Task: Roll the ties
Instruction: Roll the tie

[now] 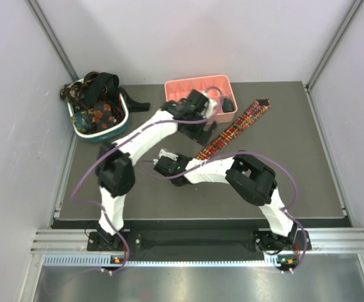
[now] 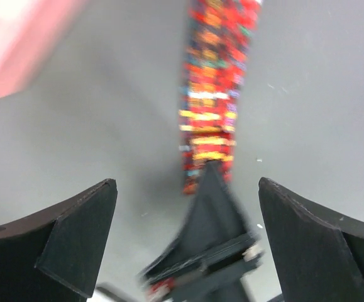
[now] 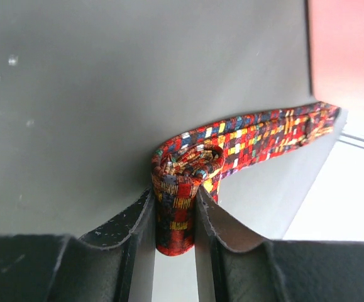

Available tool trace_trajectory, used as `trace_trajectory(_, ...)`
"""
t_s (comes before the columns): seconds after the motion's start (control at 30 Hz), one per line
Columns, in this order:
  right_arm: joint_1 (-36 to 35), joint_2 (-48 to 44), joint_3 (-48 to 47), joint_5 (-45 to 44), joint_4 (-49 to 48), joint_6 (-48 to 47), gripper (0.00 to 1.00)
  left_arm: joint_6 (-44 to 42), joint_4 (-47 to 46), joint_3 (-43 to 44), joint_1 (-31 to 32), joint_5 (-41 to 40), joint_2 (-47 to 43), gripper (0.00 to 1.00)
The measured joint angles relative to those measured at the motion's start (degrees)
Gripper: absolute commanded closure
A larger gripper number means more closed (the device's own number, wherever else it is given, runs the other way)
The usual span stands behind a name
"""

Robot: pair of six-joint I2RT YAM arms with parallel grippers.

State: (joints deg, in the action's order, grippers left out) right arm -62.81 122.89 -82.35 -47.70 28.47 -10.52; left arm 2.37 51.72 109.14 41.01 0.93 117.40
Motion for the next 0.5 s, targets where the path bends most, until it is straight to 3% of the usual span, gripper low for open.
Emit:
trace_trajectory(0.23,1.22,-5.88,4.39,8.37,-2.43,0.72,0.91,10.40,-17.66,-20.11,-10.49,-4.55,-18.38,0.01)
trace_trajectory(0.5,4.28,-11.08,8.96,18.82,-6.71,0.66,0.91,20.37,-30.86,-36.89,-19.43,-4.55,-26.80,0.01)
